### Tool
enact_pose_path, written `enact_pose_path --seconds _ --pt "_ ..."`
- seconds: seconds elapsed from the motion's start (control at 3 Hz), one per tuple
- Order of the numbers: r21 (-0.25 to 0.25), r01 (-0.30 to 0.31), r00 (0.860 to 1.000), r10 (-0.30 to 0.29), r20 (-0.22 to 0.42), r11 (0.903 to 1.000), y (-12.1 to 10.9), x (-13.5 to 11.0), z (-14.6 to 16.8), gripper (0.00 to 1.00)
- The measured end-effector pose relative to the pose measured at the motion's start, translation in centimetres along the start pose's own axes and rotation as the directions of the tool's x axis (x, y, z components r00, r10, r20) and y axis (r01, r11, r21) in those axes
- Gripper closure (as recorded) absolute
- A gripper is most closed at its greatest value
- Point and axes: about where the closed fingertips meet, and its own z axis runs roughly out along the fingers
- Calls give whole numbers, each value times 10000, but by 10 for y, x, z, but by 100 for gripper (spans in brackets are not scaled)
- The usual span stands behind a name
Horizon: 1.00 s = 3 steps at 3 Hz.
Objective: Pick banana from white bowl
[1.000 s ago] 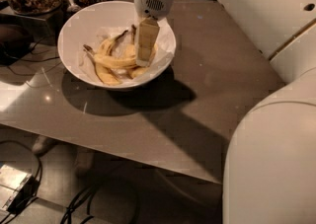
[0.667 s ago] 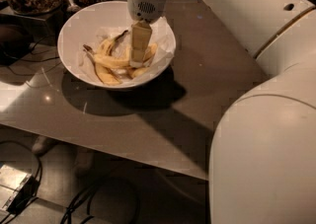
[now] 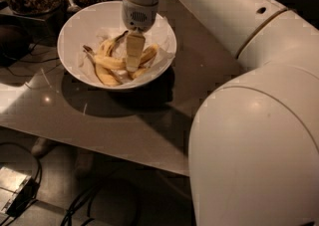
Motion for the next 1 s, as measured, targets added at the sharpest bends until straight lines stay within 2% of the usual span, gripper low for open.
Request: enact_pose_path --seconds 0.33,1.0 --pt "-217 -40 9999 37 -129 9998 -3 0 13 30" --pt "-126 139 9997 -141 -191 9998 -6 -2 22 72"
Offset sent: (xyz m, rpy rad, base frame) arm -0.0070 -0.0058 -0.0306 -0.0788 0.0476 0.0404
